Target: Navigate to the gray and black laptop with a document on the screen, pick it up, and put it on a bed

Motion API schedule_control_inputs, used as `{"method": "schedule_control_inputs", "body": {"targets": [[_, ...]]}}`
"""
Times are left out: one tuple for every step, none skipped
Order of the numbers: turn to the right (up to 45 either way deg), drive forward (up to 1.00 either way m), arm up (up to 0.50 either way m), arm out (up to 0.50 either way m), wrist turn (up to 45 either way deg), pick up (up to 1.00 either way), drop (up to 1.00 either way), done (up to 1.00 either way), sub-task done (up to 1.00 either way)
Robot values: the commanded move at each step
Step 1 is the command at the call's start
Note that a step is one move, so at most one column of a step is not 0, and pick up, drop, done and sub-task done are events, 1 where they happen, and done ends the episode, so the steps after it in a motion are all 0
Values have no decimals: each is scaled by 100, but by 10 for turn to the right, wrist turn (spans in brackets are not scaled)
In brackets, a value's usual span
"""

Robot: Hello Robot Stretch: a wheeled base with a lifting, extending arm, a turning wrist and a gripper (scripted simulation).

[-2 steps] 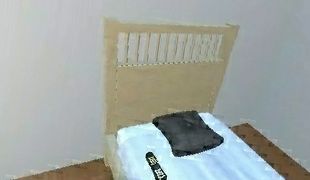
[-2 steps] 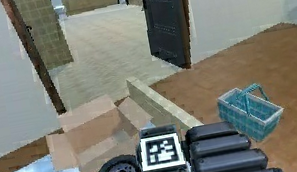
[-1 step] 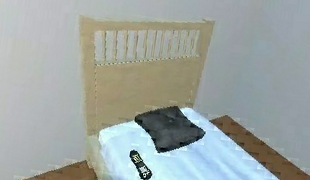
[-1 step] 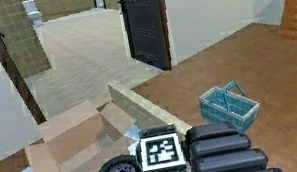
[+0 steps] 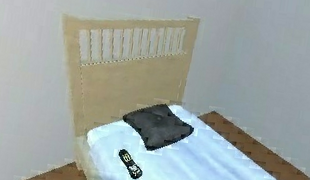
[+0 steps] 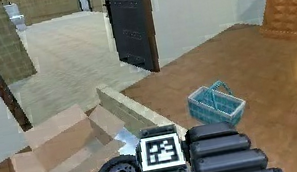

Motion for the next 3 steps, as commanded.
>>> {"method": "schedule_control_inputs", "body": {"targets": [[-90, 0, 0, 0, 0, 0, 0, 0, 0], [90, 0, 0, 0, 0, 0, 0, 0, 0], [450, 0, 0, 0, 0, 0, 0, 0, 0]]}}
